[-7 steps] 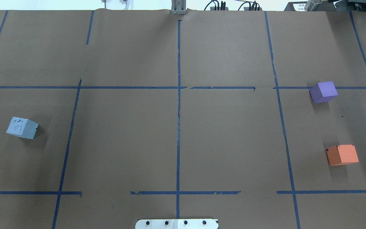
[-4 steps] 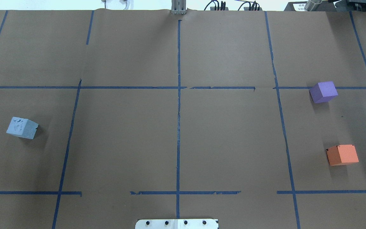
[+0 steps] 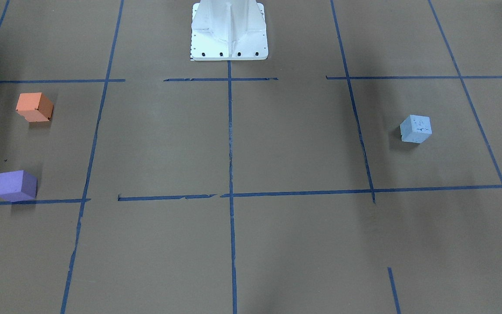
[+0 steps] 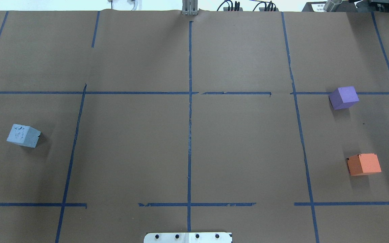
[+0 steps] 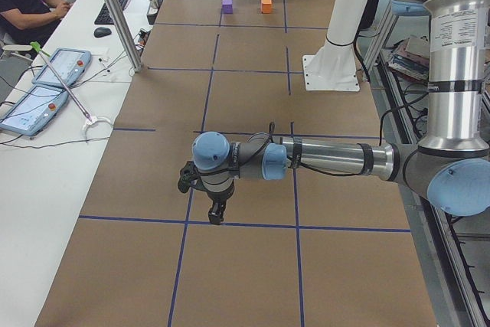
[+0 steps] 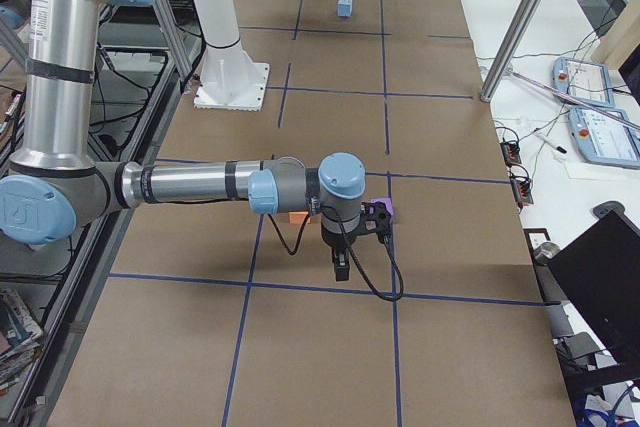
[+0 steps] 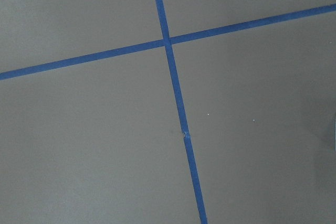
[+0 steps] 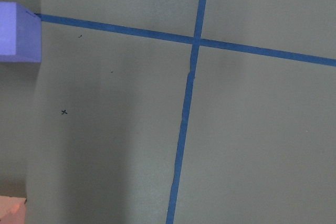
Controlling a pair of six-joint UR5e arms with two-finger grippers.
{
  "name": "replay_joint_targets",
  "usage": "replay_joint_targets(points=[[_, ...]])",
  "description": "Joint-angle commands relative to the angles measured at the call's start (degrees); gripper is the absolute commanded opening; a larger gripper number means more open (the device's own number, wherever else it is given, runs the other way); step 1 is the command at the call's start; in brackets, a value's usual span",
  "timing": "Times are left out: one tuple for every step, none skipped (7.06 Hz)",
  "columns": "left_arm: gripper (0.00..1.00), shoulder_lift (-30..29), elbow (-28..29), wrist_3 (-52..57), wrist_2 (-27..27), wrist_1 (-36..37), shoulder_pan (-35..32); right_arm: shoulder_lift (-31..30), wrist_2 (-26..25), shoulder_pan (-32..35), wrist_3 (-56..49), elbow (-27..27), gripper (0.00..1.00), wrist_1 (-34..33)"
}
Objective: Place blue block between orange and purple blocks
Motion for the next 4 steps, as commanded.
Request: replay_joint_targets(points=[[1.00, 0.48, 0.04, -0.05, -0.10, -0.13, 0.09, 0.09, -0.14, -3.12, -0.23, 0.14, 1.00, 0.09], [1.00, 0.48, 0.04, -0.06, -0.10, -0.13, 0.09, 0.09, -0.14, -3.23, -0.23, 0.14, 1.00, 0.18], [1.00, 0.48, 0.39, -0.06, -0.10, -0.13, 0.18, 0.09, -0.14, -3.23, -0.14, 0.14, 1.00, 0.09], [1.00, 0.40, 0.74, -0.06, -0.10, -1.00, 2.53, 0.09, -0.14, -3.23, 0.03, 0.23, 1.00, 0.18]])
